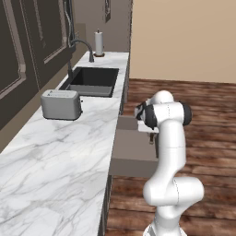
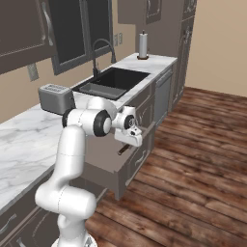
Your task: Pick up the metallic utensils from the counter and place them in the open drawer. Make sure not to pick up any wooden utensils.
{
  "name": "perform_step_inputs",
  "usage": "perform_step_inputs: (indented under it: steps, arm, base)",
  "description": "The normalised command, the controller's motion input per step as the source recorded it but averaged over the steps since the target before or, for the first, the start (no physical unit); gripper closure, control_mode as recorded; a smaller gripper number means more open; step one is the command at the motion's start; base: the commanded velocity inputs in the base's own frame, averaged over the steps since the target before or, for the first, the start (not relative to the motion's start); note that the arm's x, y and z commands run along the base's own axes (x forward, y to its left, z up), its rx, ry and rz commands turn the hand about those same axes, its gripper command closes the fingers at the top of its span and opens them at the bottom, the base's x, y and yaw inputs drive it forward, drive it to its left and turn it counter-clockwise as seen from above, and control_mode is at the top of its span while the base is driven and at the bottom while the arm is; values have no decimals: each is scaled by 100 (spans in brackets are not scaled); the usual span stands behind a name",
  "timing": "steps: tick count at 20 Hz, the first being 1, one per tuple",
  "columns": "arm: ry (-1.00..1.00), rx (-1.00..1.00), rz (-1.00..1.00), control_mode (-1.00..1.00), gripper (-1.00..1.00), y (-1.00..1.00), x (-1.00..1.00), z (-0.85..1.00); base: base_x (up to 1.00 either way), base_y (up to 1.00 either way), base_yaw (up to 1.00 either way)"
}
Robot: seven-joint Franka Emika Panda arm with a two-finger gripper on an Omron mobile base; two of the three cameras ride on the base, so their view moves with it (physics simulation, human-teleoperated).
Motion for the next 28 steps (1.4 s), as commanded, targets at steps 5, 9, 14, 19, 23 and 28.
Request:
perform_step_inputs:
  steps: [5,9,14,19,23,28]
  arm:
    - [1,0,7,-100,100,26,-5,52]
    - [1,-1,0,-100,100,56,0,47]
    - [0,0,1,-100,100,48,8,5]
    - [0,0,0,-100,100,7,21,-14]
    - [0,0,0,-100,100,0,11,-24]
    - [-2,0,0,-100,100,0,8,-27]
  base:
    - [0,0,0]
    - [0,0,0]
    - [0,0,0]
    - [0,0,0]
    - [0,0,0]
    - [0,0,0]
